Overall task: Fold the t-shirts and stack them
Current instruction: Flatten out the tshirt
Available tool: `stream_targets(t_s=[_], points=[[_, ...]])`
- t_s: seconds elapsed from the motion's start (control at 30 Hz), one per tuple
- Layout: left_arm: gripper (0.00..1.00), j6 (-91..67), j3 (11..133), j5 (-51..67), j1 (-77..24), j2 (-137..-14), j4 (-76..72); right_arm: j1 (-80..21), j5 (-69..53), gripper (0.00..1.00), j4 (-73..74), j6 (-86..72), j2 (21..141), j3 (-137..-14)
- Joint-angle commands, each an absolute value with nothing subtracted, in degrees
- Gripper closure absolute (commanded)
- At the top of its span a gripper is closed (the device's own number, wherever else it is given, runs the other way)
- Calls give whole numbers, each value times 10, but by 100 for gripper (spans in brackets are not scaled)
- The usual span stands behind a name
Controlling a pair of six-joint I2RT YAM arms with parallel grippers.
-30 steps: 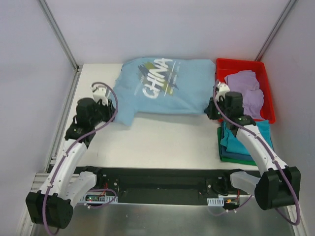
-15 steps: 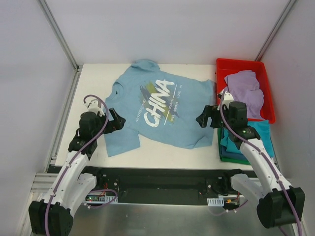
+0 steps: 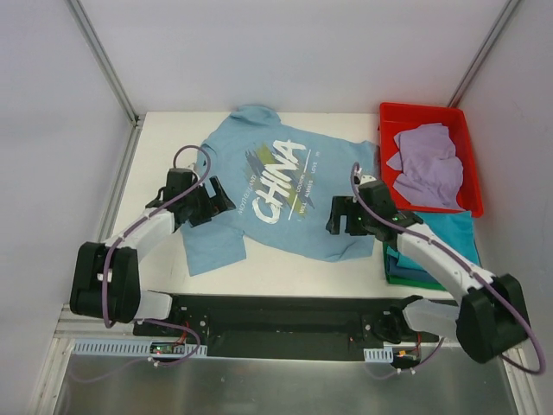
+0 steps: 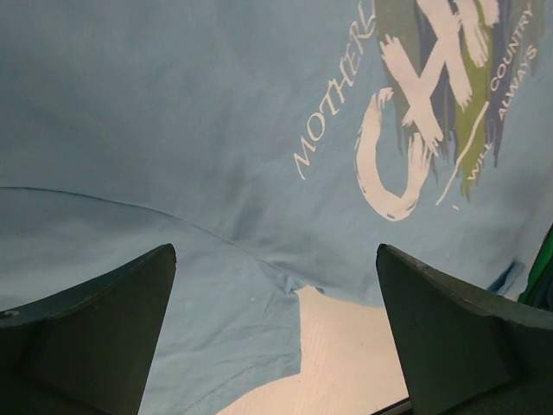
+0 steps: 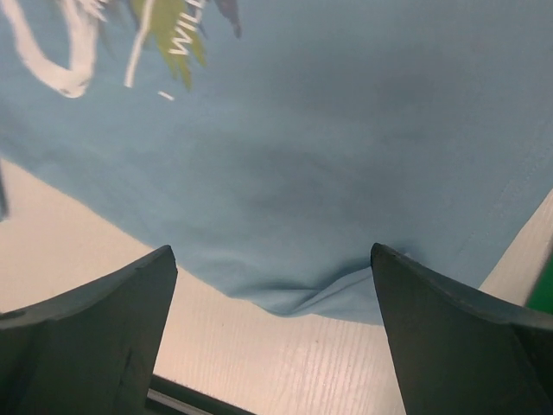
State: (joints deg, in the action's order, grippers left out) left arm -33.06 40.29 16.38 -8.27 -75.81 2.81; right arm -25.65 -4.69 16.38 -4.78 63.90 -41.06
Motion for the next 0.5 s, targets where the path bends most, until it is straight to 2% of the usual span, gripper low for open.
stream_targets(t_s=[0.0,0.2,0.47], points=[[1,-344,417,171,-86,-792,18,-286,31,4,180,-120,727,-463],[1,-340,381,164,-86,-831,17,-300,39,4,187,-157,788,-455],[1,-366,361,133,-85,-866,18,-300,55,4,209,-181,756,-409]])
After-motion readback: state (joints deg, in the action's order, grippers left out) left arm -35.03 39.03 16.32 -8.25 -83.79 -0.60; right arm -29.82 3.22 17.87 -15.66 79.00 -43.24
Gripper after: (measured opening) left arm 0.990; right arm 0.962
